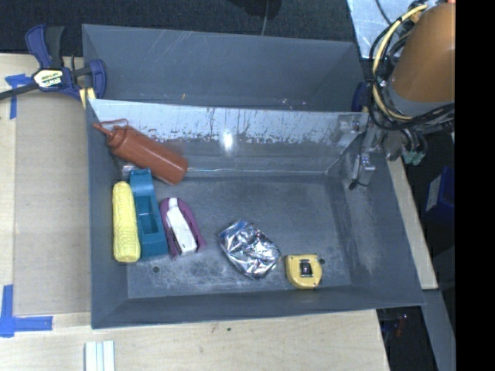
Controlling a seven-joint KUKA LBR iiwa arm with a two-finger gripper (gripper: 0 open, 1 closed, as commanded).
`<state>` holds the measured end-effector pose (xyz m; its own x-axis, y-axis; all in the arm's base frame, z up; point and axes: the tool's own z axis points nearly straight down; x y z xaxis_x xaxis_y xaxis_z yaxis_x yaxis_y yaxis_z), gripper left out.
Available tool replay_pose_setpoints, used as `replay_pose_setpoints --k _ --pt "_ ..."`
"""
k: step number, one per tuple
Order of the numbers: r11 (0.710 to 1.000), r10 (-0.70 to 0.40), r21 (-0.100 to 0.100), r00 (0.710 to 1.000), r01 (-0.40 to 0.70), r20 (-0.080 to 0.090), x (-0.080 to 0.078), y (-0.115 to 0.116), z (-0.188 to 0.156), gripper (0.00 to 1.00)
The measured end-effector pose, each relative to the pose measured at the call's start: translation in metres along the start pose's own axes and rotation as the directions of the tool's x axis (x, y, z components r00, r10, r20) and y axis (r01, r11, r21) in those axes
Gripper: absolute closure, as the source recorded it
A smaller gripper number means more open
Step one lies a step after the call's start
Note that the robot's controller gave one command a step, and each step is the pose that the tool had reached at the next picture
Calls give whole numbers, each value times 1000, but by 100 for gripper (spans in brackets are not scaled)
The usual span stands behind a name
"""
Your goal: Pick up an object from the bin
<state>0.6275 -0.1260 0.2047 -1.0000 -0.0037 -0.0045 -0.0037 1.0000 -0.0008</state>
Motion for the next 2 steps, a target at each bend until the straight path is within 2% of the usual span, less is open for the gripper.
replay_pose_setpoints --k 1,2 --pt "1000 0 0 1000 0 0 0 0 0 0" --pt "996 -85 -2 996 85 0 27 44 53 0"
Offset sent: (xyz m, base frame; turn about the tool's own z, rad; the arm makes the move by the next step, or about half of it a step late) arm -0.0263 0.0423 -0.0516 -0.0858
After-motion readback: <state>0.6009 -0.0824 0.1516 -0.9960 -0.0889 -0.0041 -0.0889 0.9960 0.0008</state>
